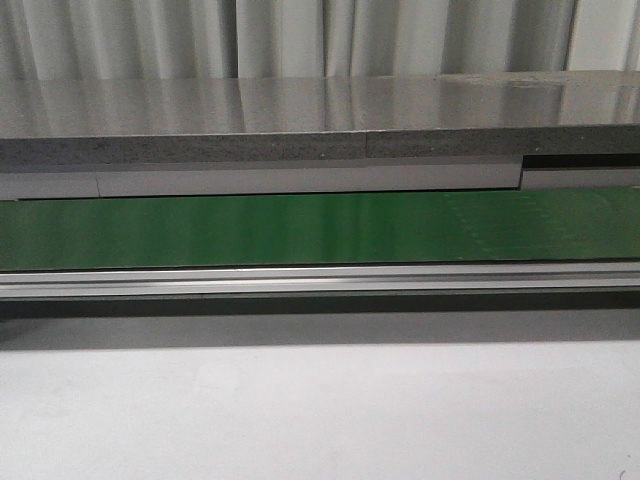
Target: Move button from left to right
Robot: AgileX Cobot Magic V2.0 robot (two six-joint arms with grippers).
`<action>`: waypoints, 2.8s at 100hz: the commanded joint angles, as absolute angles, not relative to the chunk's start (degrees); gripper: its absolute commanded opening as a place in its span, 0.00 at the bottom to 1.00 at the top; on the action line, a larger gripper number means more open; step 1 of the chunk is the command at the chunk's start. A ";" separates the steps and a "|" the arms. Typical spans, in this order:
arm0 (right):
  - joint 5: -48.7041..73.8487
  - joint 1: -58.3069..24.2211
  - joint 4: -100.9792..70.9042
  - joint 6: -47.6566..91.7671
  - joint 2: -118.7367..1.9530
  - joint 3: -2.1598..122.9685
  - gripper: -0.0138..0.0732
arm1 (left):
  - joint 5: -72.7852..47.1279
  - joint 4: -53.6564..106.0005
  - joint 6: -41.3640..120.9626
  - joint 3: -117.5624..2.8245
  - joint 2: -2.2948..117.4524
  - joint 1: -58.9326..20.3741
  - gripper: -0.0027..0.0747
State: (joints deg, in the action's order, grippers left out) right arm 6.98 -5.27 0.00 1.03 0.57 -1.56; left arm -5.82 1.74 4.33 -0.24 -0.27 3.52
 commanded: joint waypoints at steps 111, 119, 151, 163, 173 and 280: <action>2.06 -5.25 0.00 1.04 1.70 -0.73 0.08 | -10.15 9.36 3.91 -18.60 19.68 3.87 0.01; 2.06 -5.25 0.00 1.04 1.70 -0.73 0.08 | -14.91 8.44 3.91 -23.54 25.04 4.38 0.01; 2.06 -5.25 0.00 1.04 1.70 -0.73 0.08 | -35.14 4.94 3.91 -39.09 41.92 10.20 0.01; 2.06 -5.25 0.00 1.04 1.70 -0.73 0.08 | -34.85 5.67 3.91 -39.53 44.88 10.44 0.01; 2.06 -5.25 0.00 1.04 1.70 -0.73 0.08 | -34.85 5.67 3.91 -39.53 46.63 10.44 0.01; 2.06 -5.25 0.00 1.04 1.70 -0.73 0.08 | -31.13 1.14 3.91 -39.53 50.22 10.44 0.79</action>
